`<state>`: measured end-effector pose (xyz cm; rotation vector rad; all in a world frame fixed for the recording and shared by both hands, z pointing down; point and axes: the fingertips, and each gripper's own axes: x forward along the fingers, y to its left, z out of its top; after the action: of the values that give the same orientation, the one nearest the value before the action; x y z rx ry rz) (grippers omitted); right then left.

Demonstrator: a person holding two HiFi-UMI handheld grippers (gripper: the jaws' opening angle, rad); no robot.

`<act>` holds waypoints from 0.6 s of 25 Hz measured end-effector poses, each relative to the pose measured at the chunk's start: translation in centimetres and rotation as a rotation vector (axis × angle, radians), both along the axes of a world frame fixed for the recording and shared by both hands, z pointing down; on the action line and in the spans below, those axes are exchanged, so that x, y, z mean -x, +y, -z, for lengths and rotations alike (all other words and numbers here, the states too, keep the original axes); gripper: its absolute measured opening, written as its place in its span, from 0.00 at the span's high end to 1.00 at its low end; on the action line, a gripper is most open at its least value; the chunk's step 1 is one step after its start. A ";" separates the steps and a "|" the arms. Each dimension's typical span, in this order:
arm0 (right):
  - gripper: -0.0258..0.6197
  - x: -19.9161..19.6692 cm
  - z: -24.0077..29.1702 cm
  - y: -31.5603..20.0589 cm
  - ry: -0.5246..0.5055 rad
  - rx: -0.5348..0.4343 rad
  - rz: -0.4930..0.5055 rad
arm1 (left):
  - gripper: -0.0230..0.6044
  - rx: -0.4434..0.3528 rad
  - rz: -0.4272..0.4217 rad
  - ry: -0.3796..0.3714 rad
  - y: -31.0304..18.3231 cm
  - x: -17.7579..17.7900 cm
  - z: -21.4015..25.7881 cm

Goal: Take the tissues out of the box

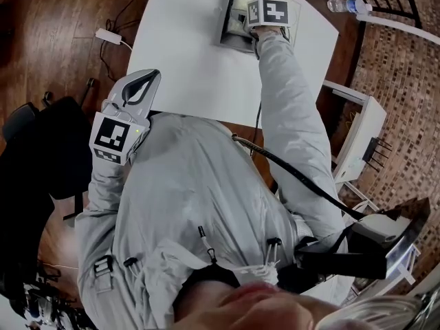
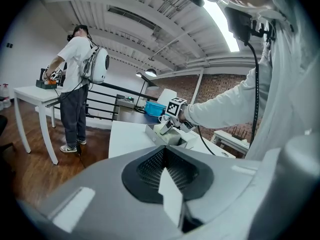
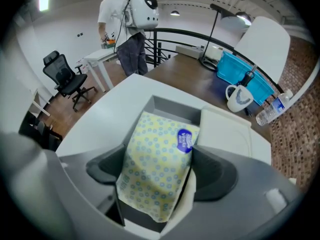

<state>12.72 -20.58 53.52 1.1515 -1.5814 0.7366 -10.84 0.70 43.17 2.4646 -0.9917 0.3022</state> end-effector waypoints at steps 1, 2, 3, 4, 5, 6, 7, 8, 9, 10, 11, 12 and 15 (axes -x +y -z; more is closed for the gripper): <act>0.30 0.0 0.2 0.1 -0.002 -0.008 0.013 | 0.94 -0.005 0.000 -0.001 0.0 -0.1 0.2; 0.30 0.1 0.7 0.2 -0.009 -0.024 0.023 | 0.94 -0.009 -0.003 -0.002 0.0 -0.2 0.3; 0.30 0.2 1.3 0.2 -0.021 -0.047 0.031 | 0.94 -0.012 -0.006 -0.003 0.1 -0.3 0.4; 0.30 0.4 2.2 0.1 -0.037 -0.075 0.041 | 0.94 -0.013 -0.010 -0.004 0.1 -0.3 0.4; 0.30 0.6 3.5 0.0 -0.057 -0.104 0.056 | 0.94 -0.013 -0.014 -0.007 0.1 -0.4 0.4; 0.30 1.0 5.0 0.0 -0.081 -0.132 0.078 | 0.94 -0.012 -0.020 -0.011 0.2 -0.5 0.4; 0.30 1.4 6.8 0.2 -0.111 -0.158 0.106 | 0.94 -0.014 -0.028 -0.016 0.2 -0.7 0.4; 0.30 1.7 8.9 0.7 -0.145 -0.186 0.136 | 0.94 -0.018 -0.039 -0.020 0.2 -1.0 0.5; 0.30 2.0 11.2 1.5 -0.182 -0.214 0.167 | 0.94 -0.023 -0.052 -0.023 0.3 -1.3 0.7; 0.30 2.1 13.6 2.6 -0.219 -0.241 0.199 | 0.94 -0.027 -0.064 -0.025 0.4 -1.7 0.8; 0.30 2.2 15.9 3.9 -0.250 -0.263 0.235 | 0.94 -0.030 -0.075 -0.026 0.5 -2.0 0.9; 0.30 2.3 18.0 5.3 -0.271 -0.281 0.276 | 0.94 -0.032 -0.086 -0.029 0.6 -2.4 1.0; 0.30 1.8 22.5 9.8 -0.268 -0.299 0.390 | 0.94 -0.036 -0.118 -0.044 1.1 -3.6 1.4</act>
<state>10.94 -10.82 31.01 0.9320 -2.1206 0.4157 -7.26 1.77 41.81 2.5640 -0.8780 0.3813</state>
